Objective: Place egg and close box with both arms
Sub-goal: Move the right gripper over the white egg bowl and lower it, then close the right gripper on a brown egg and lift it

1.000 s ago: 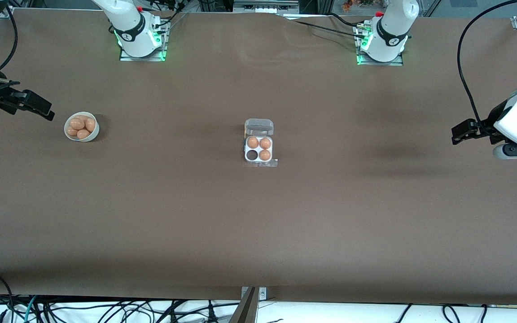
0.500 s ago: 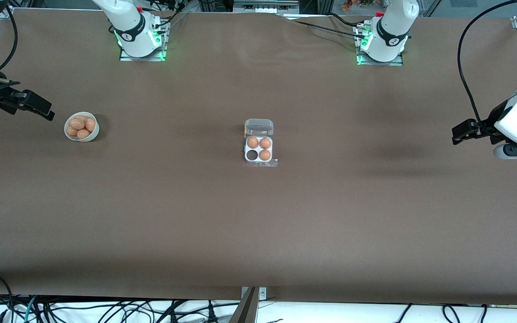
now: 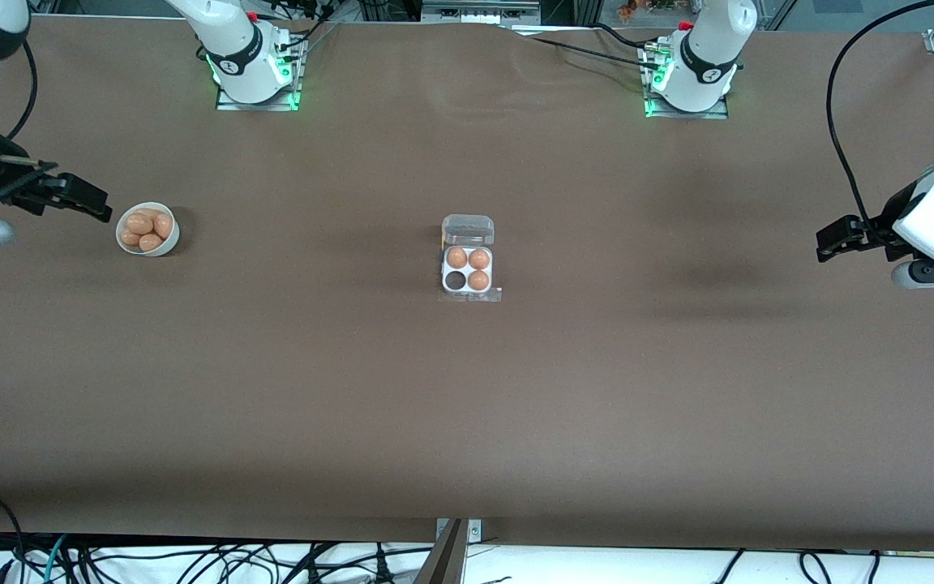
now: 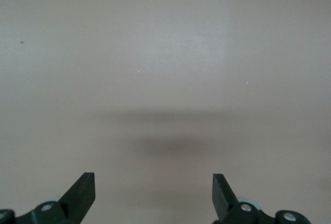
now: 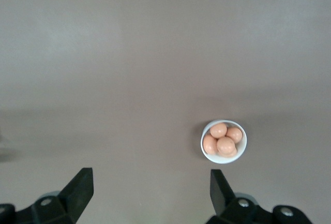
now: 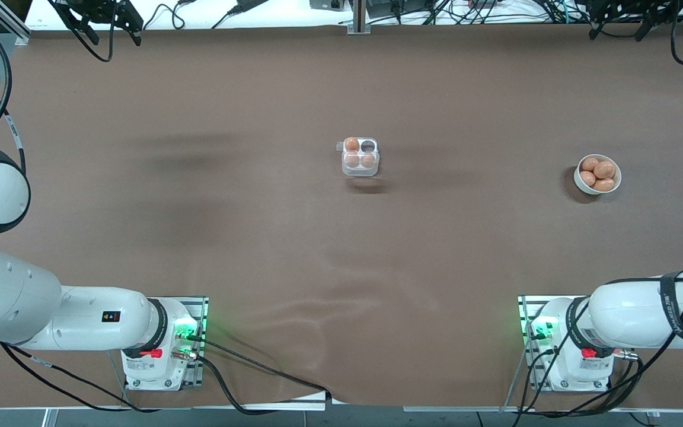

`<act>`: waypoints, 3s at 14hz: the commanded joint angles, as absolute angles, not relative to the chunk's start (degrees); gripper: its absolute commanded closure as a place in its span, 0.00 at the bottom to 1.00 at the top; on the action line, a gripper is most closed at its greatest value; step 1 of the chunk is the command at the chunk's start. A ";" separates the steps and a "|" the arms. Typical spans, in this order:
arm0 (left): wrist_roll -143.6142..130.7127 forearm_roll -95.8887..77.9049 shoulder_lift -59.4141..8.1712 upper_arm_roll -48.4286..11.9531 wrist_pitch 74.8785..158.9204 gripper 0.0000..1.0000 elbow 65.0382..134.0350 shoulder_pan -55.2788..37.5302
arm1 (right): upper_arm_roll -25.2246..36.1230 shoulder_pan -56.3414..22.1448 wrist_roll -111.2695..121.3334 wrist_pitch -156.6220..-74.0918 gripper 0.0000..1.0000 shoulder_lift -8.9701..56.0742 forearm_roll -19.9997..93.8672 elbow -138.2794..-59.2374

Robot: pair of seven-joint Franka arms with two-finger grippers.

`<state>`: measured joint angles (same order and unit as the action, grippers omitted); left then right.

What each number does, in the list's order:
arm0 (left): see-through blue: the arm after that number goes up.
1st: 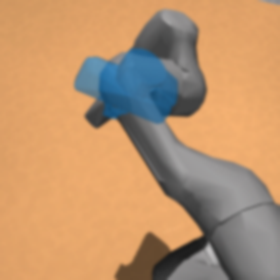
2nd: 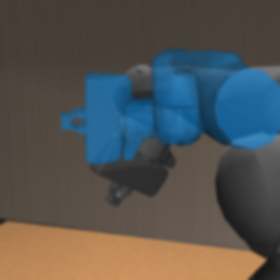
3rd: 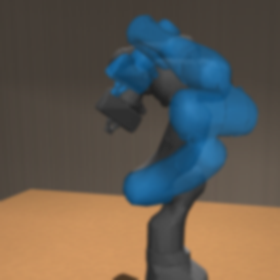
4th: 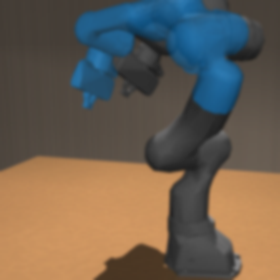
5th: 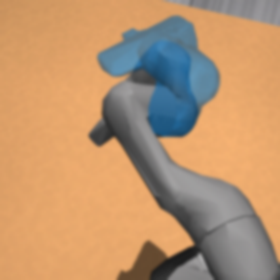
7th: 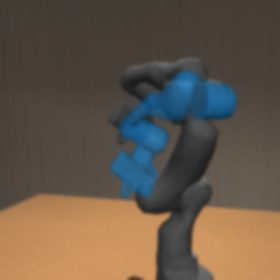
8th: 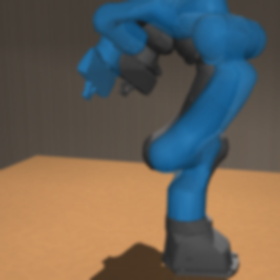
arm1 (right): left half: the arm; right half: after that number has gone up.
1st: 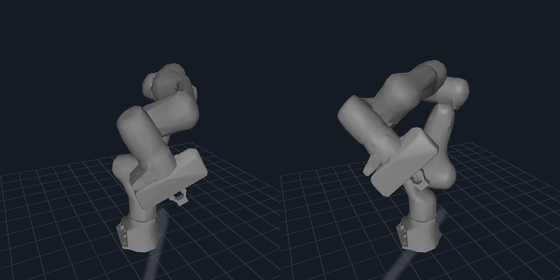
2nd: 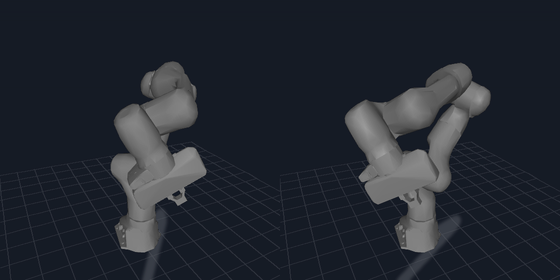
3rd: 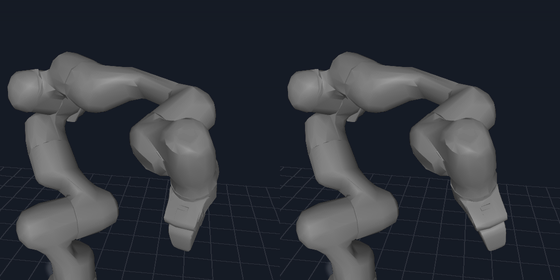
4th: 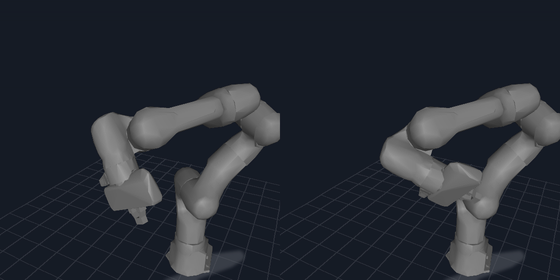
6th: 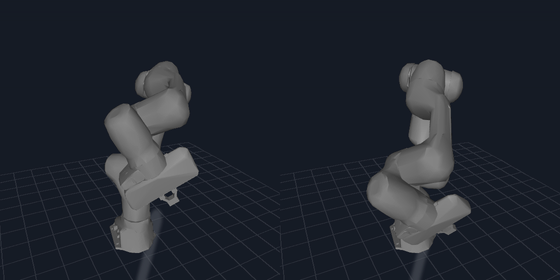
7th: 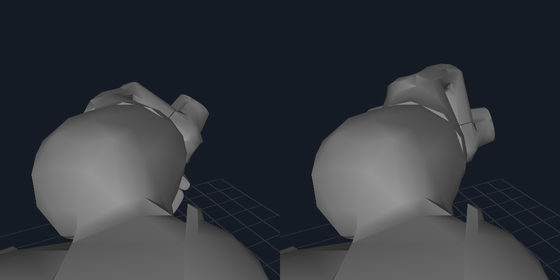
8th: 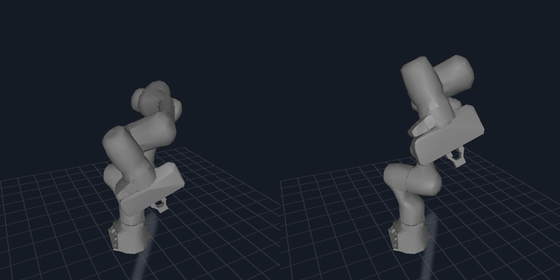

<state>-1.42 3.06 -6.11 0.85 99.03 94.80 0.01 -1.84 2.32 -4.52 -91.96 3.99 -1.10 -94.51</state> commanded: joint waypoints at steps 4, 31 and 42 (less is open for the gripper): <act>-0.26 1.85 -6.94 0.97 98.35 0.00 92.99 0.53 | 1.40 5.80 -1.67 -94.98 0.00 8.18 -4.39 -101.39; -0.35 1.67 -6.94 1.05 98.44 0.00 90.88 1.67 | 12.39 5.63 13.09 -130.25 0.16 11.34 -3.96 -133.68; -0.35 1.67 -6.94 1.05 98.44 0.00 90.88 1.49 | 12.30 5.45 13.10 -128.58 0.59 11.95 -3.87 -133.42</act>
<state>-1.42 3.06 -6.25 1.19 99.05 92.54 1.29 12.41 5.62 12.38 -128.97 11.78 -3.65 -133.30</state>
